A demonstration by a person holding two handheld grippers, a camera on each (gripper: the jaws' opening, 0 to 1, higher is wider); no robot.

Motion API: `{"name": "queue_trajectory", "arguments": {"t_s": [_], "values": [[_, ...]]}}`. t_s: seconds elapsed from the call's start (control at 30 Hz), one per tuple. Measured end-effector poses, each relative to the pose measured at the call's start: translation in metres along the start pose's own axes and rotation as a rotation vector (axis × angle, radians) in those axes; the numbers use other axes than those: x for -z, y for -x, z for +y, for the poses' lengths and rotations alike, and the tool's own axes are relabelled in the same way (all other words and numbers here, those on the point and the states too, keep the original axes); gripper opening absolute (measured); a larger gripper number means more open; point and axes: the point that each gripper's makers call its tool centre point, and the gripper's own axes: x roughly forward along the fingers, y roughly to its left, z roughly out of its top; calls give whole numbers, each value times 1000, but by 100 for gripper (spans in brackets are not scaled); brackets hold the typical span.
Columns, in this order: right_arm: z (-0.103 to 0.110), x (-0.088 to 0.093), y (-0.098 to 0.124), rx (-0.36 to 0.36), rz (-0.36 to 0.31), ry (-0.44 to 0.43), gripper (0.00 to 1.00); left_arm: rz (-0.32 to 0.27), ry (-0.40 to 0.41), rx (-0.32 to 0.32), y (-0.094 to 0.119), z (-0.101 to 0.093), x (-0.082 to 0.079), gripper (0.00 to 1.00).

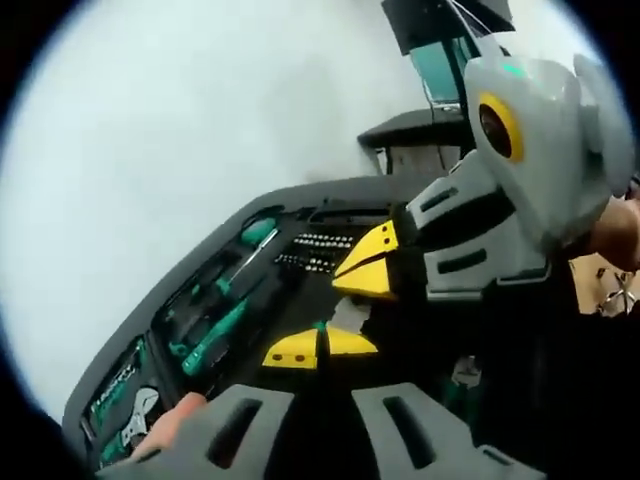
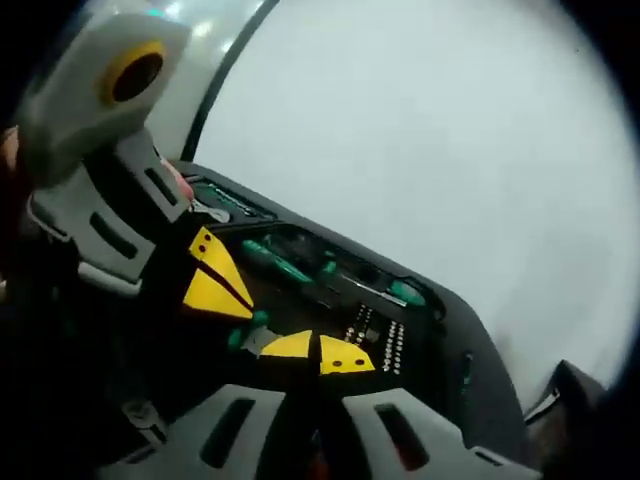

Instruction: Pick up the tools and put them into their designated positions in the toolbox.

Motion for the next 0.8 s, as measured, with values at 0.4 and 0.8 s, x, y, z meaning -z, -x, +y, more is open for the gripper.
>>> {"name": "queue_trajectory", "arguments": {"t_s": [0.4, 0.8], "values": [[-17, -2, 39, 13, -86, -168, 2, -118, 221, -104, 42, 13, -5, 0], [-199, -19, 113, 361, -216, -508, 7, -546, 356, -623, 268, 166, 99, 14]]}}
